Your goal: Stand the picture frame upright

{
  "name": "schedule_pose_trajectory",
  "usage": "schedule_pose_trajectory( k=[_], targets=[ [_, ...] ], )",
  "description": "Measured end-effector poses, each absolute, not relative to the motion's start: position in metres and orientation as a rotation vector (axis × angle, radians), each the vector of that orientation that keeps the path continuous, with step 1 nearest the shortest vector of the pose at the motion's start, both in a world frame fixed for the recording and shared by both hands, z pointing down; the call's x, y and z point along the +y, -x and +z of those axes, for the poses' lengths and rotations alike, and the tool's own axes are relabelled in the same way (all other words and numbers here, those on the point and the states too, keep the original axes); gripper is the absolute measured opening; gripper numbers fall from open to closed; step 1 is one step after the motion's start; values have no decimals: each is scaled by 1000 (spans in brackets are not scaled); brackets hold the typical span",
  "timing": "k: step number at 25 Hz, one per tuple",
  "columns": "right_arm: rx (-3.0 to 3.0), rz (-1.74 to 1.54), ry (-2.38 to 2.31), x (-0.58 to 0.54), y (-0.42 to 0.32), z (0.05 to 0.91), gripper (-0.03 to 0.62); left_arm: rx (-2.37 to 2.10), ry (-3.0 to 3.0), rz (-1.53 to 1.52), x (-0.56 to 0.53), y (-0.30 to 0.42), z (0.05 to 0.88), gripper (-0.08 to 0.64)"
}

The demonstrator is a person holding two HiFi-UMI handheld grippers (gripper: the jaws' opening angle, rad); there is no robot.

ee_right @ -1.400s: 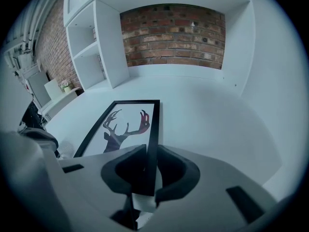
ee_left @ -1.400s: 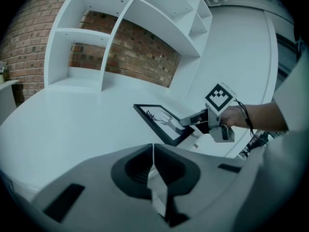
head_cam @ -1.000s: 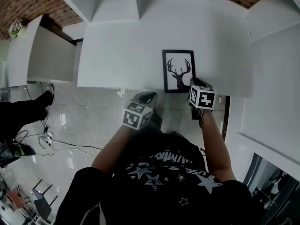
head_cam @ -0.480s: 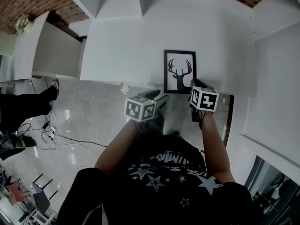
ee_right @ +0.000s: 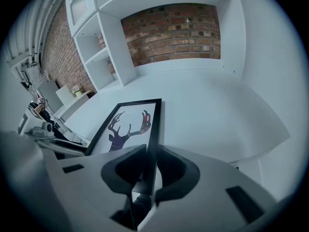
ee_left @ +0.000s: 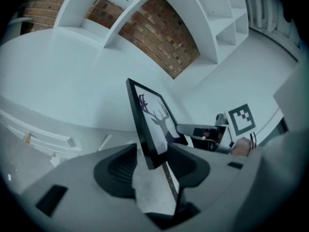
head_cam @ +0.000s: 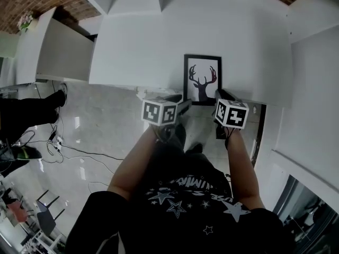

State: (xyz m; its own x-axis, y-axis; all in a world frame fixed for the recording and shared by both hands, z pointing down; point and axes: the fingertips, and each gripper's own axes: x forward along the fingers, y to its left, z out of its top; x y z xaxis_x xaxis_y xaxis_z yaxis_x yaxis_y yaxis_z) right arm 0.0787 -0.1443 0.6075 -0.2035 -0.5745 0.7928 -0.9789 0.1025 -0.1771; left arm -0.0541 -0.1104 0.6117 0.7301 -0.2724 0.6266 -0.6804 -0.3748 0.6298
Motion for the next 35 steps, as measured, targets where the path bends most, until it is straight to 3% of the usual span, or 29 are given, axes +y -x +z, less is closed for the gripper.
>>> schedule_pose_trajectory(
  k=[18,35],
  targets=[
    [-1890,1047,-1486,-138,-79,609,74,-774,-1900,524,-113,50,621,129],
    [-2177,933,-1469,-132,-70,545,74,-998,-2025,361,-95,59,554,120]
  ],
)
